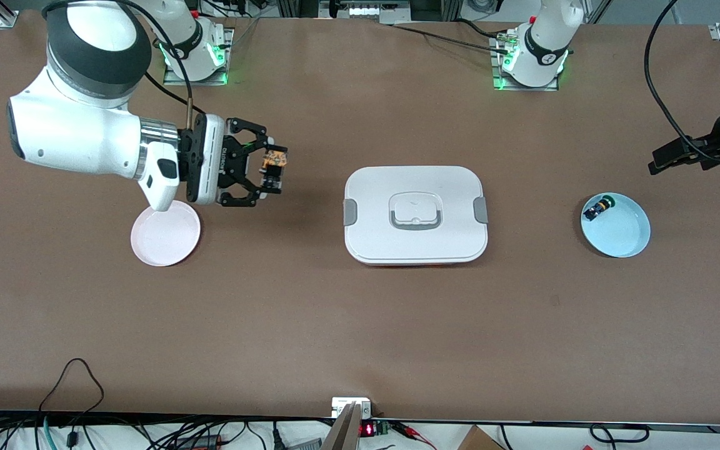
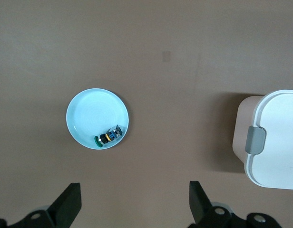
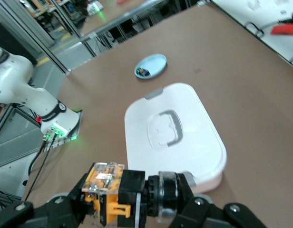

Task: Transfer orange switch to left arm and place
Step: 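Lift the orange switch with the right gripper over the white box, then hold the switch above the box while the left gripper reaches it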

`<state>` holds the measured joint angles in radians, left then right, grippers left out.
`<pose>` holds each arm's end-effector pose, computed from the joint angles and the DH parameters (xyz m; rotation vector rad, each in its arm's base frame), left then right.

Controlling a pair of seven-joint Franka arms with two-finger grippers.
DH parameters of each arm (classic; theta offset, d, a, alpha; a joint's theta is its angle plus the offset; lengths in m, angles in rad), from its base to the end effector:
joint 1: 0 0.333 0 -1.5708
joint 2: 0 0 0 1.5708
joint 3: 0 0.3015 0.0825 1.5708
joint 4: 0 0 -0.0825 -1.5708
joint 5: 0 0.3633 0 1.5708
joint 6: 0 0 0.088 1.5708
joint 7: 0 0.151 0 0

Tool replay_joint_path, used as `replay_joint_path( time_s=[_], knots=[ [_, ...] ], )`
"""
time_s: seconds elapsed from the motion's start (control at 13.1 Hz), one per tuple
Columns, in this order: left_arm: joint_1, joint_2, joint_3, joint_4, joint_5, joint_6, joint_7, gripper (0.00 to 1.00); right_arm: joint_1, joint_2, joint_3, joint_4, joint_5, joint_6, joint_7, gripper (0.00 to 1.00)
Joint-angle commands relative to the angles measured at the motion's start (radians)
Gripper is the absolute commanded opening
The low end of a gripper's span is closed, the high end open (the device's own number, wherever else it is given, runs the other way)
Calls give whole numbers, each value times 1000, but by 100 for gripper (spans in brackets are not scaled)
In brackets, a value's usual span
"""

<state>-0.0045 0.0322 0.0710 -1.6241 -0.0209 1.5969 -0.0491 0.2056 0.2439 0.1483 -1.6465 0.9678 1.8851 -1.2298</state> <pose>0.5391 0.0323 0.5270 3.1158 0.1822 -0.0923 0.5573 0.3000 0.4711 -1.8083 -1.3089 -0.4814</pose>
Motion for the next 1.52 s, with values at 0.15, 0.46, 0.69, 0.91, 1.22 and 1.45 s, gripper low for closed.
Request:
replay_joint_path(
  time_s=[0.15, 0.46, 0.69, 0.91, 1.22, 1.45],
  knots=[
    [0, 8, 6, 32, -2, -14, 26, 100, 58, 40, -1, -1, 332, 43, -223, 32],
    [1, 11, 6, 32, -2, -15, 26, 100, 92, 80, -1, 1, 540, 62, -389, 32],
    [1, 11, 6, 32, -2, -15, 26, 100, 126, 121, -3, -1, 611, 81, -523, 32],
    [1, 12, 6, 32, -2, -15, 26, 100, 176, 133, -3, 5, 659, 169, -540, 32],
    [7, 31, 6, 14, -170, -15, 60, 100, 215, 153, -4, 7, 740, 203, -571, 32],
    [9, 47, 7, -43, -438, -15, 95, 100, 224, 167, -4, 31, 750, 206, -571, 32]
  ],
)
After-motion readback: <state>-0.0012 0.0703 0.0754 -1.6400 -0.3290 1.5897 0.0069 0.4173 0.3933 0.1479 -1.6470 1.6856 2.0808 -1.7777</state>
